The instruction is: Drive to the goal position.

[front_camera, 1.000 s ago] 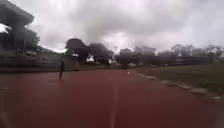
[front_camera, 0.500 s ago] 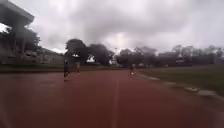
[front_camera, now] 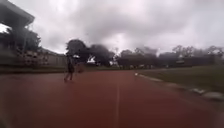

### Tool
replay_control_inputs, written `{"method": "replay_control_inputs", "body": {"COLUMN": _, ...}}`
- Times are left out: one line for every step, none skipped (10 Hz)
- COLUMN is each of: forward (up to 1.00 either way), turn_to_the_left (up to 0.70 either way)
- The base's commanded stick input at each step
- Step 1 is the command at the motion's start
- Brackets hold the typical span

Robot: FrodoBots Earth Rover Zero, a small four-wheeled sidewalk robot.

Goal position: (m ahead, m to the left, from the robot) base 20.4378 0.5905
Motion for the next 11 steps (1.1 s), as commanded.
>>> {"method": "replay_control_inputs", "body": {"forward": 0.50, "turn_to_the_left": 0.02}}
{"method": "replay_control_inputs", "body": {"forward": 0.50, "turn_to_the_left": 0.02}}
{"method": "replay_control_inputs", "body": {"forward": 0.50, "turn_to_the_left": -0.01}}
{"method": "replay_control_inputs", "body": {"forward": 0.50, "turn_to_the_left": -0.18}}
{"method": "replay_control_inputs", "body": {"forward": 0.50, "turn_to_the_left": -0.48}}
{"method": "replay_control_inputs", "body": {"forward": 0.50, "turn_to_the_left": -0.48}}
{"method": "replay_control_inputs", "body": {"forward": 0.50, "turn_to_the_left": -0.48}}
{"method": "replay_control_inputs", "body": {"forward": 0.50, "turn_to_the_left": -0.48}}
{"method": "replay_control_inputs", "body": {"forward": 0.50, "turn_to_the_left": -0.48}}
{"method": "replay_control_inputs", "body": {"forward": 0.50, "turn_to_the_left": -0.48}}
{"method": "replay_control_inputs", "body": {"forward": 0.50, "turn_to_the_left": -0.48}}
